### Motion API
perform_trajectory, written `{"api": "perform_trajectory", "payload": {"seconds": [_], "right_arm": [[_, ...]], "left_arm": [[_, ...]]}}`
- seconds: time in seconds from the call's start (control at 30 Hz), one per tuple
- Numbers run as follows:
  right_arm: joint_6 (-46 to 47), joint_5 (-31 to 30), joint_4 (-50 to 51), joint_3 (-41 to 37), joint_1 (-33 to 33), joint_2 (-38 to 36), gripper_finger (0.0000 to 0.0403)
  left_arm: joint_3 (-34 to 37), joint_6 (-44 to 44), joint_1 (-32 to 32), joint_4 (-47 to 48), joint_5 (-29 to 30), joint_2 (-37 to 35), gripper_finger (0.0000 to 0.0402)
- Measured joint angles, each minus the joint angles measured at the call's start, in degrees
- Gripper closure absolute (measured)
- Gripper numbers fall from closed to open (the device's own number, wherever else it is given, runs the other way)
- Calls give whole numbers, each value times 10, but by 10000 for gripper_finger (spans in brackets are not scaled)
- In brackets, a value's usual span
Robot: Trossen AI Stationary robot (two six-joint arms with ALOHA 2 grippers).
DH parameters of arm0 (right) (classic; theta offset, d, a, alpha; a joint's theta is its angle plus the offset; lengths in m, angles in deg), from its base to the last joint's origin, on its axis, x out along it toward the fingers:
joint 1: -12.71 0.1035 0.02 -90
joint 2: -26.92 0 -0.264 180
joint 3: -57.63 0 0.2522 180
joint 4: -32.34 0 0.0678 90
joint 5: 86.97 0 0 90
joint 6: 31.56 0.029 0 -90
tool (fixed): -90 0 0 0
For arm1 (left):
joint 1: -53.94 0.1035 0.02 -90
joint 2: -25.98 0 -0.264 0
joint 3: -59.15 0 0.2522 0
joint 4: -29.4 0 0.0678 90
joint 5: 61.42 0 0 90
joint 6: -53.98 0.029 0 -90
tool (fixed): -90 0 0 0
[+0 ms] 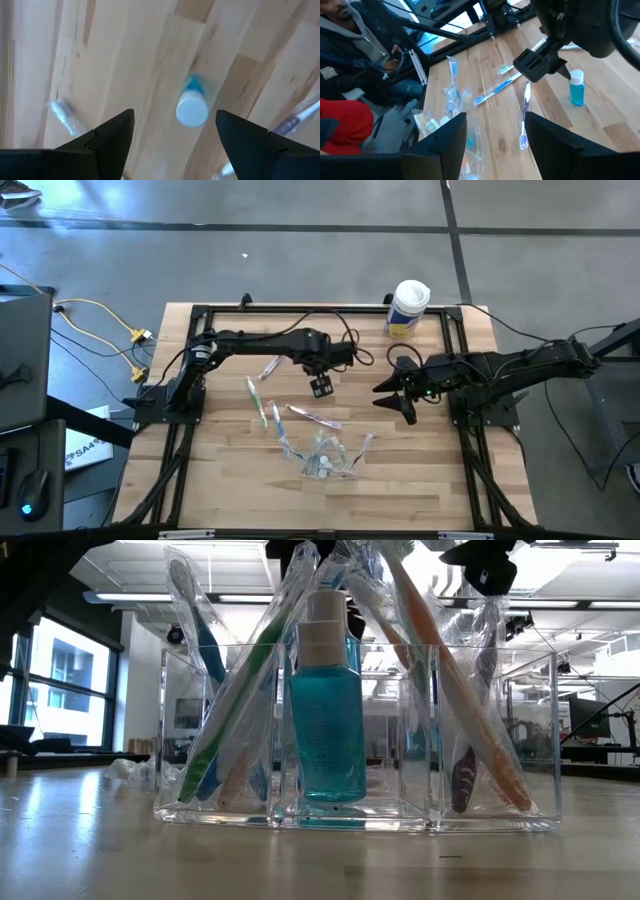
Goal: Pick & Place toothbrushing station
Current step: Put the mouthwash into the transparent organizer
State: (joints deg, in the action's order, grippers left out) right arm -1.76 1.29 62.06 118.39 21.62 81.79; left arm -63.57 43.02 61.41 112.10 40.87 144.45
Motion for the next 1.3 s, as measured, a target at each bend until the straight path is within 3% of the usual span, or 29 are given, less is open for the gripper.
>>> {"api": "perform_trajectory", "payload": {"seconds": [1.3], "right_arm": [[6, -1, 1, 0, 0, 0, 210]], "left_arm": [[-10, 31, 1, -16, -39, 3, 123]]}}
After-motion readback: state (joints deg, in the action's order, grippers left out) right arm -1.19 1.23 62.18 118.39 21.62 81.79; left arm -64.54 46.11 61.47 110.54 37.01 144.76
